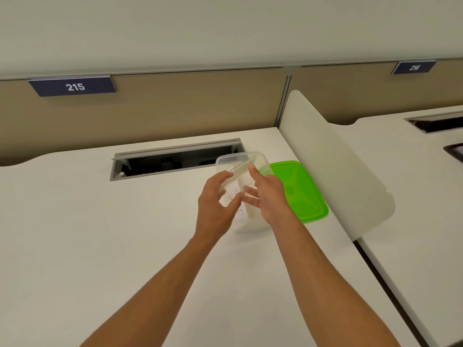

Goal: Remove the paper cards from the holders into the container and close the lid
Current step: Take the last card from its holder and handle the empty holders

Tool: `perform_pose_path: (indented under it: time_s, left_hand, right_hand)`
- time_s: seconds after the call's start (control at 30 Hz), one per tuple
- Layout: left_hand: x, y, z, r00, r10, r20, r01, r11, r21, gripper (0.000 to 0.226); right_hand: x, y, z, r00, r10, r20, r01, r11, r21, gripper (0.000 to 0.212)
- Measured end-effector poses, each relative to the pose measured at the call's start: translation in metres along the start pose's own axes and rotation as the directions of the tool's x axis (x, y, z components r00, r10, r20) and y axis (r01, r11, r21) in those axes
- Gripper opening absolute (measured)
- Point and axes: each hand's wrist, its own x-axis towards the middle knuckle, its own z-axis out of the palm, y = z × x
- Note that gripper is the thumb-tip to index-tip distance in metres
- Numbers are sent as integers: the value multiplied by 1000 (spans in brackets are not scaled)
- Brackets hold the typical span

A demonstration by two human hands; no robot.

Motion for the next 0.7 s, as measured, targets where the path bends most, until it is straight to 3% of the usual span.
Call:
perform_pose_path:
  time_s: [0.1, 0.23, 0.37, 0.43, 0.53, 0.6, 0.7]
  left_hand:
    - [-2, -3, 17, 999, 37, 34, -39, 999, 34, 72]
    - [-7, -10, 34, 991, 105, 80, -117, 980, 163, 79]
    - [-11, -19, 37, 969, 138, 203, -171, 973, 156, 83]
    - [-12, -23, 35, 968, 137, 209, -170, 973, 153, 78]
    - [-9, -32, 33, 995, 65, 73, -79, 977, 198, 59]
    - [-4, -41, 31, 998, -56, -34, 62, 974, 219, 44]
    - [5, -53, 29, 969, -239, -69, 248, 950, 188, 42]
  right_hand:
    - [9, -5, 2, 1000, 12, 17, -11, 999, -52, 65]
    - [23, -5, 3, 999, 25, 31, -21, 992, -124, 62]
    - [39, 0, -8, 995, 2, 101, 14, 987, -163, 25]
    - [46, 2, -13, 993, -29, 112, 51, 980, -195, 23]
    - [55, 7, -16, 989, -63, 136, 90, 975, -203, 23]
    - [59, 12, -15, 986, -61, 153, 96, 967, -236, 29]
    - [63, 20, -11, 987, -54, 151, 100, 945, -310, 47]
